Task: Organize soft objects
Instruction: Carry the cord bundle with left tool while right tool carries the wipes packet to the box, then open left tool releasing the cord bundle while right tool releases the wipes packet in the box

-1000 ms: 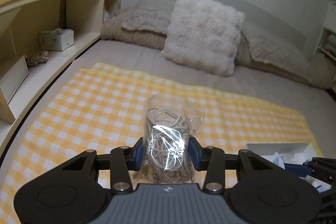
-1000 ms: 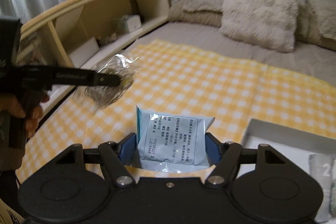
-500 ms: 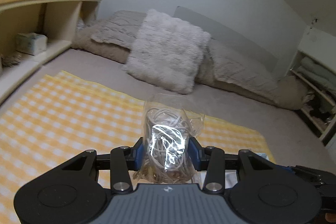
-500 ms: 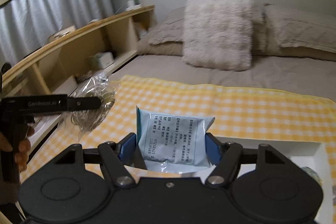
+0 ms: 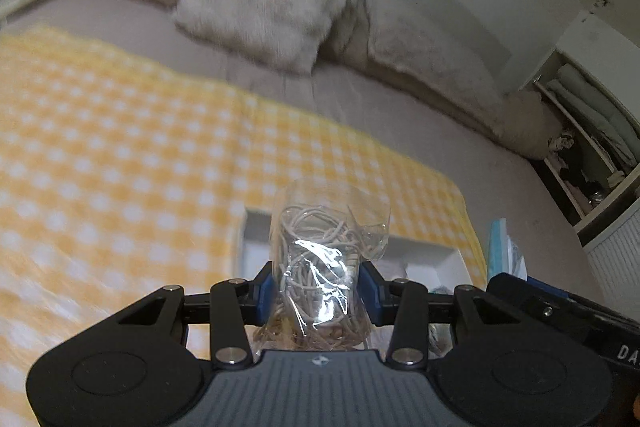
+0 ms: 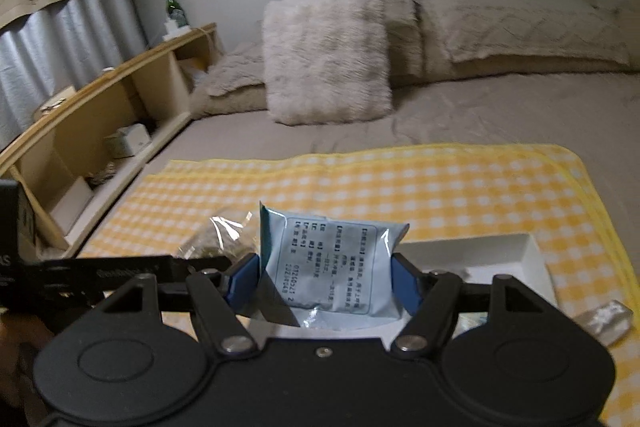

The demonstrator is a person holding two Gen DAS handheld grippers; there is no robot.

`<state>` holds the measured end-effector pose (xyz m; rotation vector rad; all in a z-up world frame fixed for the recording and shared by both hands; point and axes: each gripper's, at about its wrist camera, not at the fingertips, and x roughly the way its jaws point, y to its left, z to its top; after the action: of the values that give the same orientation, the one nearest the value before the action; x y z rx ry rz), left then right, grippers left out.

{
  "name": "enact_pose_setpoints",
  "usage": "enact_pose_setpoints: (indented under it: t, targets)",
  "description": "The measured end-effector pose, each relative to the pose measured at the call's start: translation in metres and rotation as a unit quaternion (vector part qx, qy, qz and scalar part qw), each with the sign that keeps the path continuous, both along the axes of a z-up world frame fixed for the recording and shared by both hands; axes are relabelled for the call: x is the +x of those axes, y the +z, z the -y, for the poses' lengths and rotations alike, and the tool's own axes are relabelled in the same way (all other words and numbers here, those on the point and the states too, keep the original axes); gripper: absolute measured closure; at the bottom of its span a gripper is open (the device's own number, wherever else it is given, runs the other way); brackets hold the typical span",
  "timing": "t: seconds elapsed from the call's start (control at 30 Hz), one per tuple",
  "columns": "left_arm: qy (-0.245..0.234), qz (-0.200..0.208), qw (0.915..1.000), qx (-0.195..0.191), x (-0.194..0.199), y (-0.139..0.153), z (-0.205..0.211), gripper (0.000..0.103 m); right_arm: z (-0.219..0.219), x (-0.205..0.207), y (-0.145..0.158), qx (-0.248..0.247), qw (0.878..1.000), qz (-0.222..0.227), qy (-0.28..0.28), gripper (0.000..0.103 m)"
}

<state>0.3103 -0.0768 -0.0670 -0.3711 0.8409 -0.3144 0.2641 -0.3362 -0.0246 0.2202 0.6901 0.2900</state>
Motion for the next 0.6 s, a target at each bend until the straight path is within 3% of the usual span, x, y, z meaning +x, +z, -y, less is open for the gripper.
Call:
enact_pose_setpoints:
  t: [0.17,0.47,0.6]
  targets:
    - [-0.001,-0.046,0.9989,-0.010,0.022,-0.031,0.022,0.058,0.011,0.014,-0.017,-0.006,0.999,-0.040,-0.009,0.032]
    - [0.026,-0.070,0.9971,0.017,0.053,-0.067,0.029,0.057,0.001,0.038,-0.047,-0.029,0.996,-0.080,0.028,0.031]
    - [0.042,-0.085,0.9955,0.011,0.062,-0.073,0.021,0.042,-0.011,0.048,-0.060,-0.043,0.994,-0.090,0.052,0.025]
